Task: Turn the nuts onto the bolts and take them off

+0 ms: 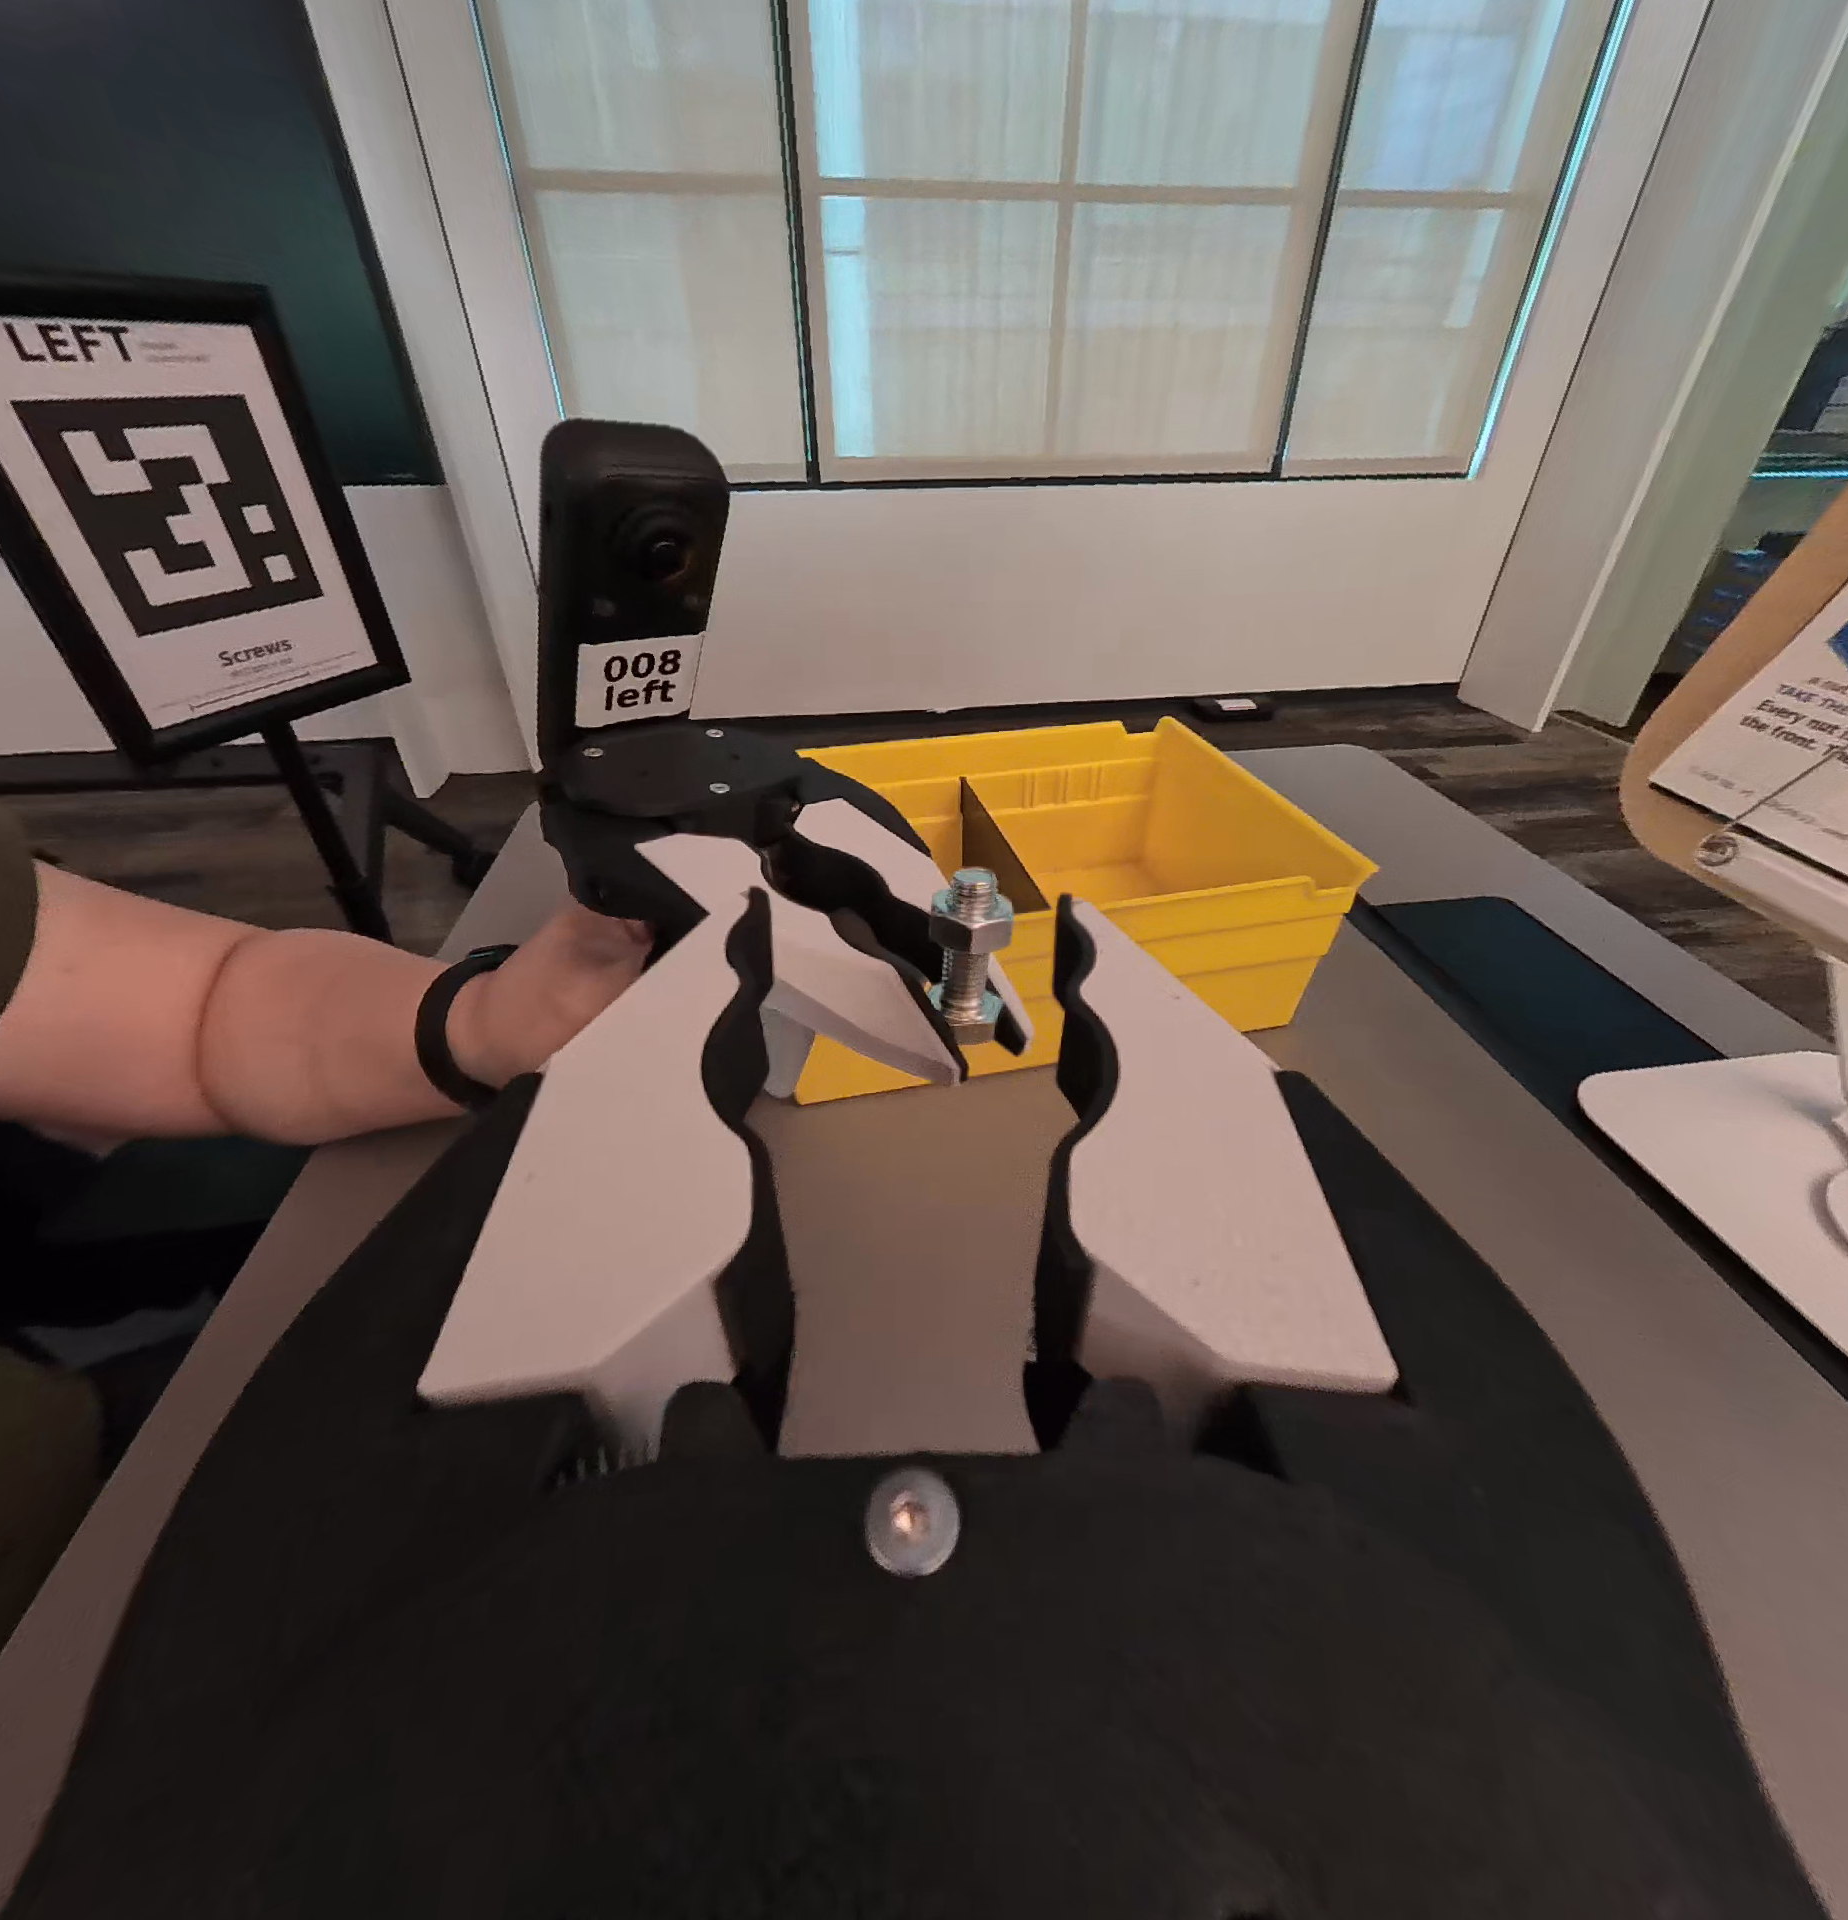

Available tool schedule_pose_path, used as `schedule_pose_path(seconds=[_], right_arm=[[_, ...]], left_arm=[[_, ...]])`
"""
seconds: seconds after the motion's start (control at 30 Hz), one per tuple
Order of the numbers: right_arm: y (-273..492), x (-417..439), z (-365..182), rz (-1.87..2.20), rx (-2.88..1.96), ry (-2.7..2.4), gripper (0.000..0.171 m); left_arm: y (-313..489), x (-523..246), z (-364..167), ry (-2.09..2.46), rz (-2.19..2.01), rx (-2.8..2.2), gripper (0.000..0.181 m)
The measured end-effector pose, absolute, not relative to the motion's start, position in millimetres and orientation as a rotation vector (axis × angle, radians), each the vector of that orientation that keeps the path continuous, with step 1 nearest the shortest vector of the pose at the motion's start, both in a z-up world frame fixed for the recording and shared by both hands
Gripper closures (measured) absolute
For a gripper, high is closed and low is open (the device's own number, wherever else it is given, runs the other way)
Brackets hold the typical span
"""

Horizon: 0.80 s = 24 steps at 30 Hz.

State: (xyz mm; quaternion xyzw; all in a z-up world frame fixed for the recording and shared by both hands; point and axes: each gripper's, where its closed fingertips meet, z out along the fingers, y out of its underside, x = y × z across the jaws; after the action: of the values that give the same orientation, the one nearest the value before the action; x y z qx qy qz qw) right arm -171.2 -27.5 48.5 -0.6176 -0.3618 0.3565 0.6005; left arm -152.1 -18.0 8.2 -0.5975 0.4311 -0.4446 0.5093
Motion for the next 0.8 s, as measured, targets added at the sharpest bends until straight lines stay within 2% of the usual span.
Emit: schedule_pose_path(seconds=[0.1, 0.13, 0.17, 0.47, 0.8], right_arm=[[-32, -179, 41, 0.830, -1.454, -0.896, 0.121], [-38, -180, 40, 0.841, -1.452, -0.941, 0.135], [-46, -182, 39, 0.866, -1.438, -0.998, 0.158], [-21, -164, 50, 0.824, -1.445, -0.770, 0.150], [-21, -168, 40, 0.820, -1.486, -0.806, 0.163]], left_arm=[[-16, -152, 7, 1.035, -1.066, -1.447, 0.166], [-15, -153, 7, 1.028, -1.069, -1.451, 0.166], [-14, -155, 8, 1.020, -1.074, -1.453, 0.166], [-23, -147, 4, 1.072, -1.070, -1.443, 0.166], [-30, -143, 2, 1.116, -1.049, -1.427, 0.166]])
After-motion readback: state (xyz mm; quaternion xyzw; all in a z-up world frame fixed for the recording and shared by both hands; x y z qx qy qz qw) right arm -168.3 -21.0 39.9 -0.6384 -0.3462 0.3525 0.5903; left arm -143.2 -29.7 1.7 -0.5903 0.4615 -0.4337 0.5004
